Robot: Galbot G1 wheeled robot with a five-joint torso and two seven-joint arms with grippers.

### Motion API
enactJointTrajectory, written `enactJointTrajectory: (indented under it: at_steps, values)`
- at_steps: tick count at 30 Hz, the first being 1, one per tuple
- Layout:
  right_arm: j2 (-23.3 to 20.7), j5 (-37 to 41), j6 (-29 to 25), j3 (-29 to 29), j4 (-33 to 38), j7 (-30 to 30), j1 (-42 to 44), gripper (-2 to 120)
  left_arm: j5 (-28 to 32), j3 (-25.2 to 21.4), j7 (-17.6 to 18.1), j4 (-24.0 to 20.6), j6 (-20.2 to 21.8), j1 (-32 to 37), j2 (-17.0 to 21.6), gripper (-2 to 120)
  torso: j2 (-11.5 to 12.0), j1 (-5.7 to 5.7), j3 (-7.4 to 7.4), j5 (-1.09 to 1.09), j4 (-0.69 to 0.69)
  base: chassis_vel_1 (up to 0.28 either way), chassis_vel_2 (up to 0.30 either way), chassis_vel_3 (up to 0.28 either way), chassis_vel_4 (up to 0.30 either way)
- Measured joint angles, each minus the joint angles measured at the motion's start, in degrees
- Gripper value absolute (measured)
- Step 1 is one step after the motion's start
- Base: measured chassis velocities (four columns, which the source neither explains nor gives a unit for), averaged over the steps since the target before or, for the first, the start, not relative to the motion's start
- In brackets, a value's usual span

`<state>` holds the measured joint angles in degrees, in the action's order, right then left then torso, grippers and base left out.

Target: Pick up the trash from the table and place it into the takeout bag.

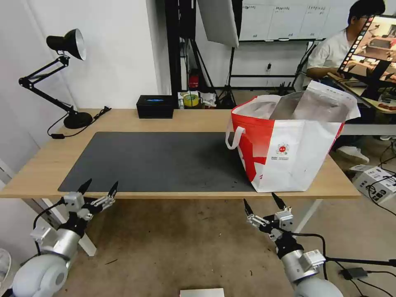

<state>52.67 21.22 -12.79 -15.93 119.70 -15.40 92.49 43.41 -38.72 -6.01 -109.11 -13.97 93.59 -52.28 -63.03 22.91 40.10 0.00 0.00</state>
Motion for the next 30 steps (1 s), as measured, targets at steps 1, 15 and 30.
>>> enactJointTrajectory:
  at_steps: [1, 15, 30]
  values:
    - [0.0, 0.0, 0.0, 0.0, 0.0, 0.0, 0.0, 100, -0.2, -0.1, -0.5, 0.2, -0.4, 0.8, -0.8, 100, 0.0, 0.00, 0.00, 0.00, 0.00, 0.000, 0.000, 0.000, 0.000]
    - [0.0, 0.0, 0.0, 0.0, 0.0, 0.0, 0.0, 100, -3.1, 0.2, -1.9, 2.3, -3.5, 2.4, -3.7, 100, 0.0, 0.00, 0.00, 0.00, 0.00, 0.000, 0.000, 0.000, 0.000]
    - [0.0, 0.0, 0.0, 0.0, 0.0, 0.0, 0.0, 100, -4.6, 0.1, -1.9, 2.8, -3.8, 2.4, -3.6, 100, 0.0, 0.01, 0.00, 0.00, 0.00, 0.000, 0.000, 0.000, 0.000]
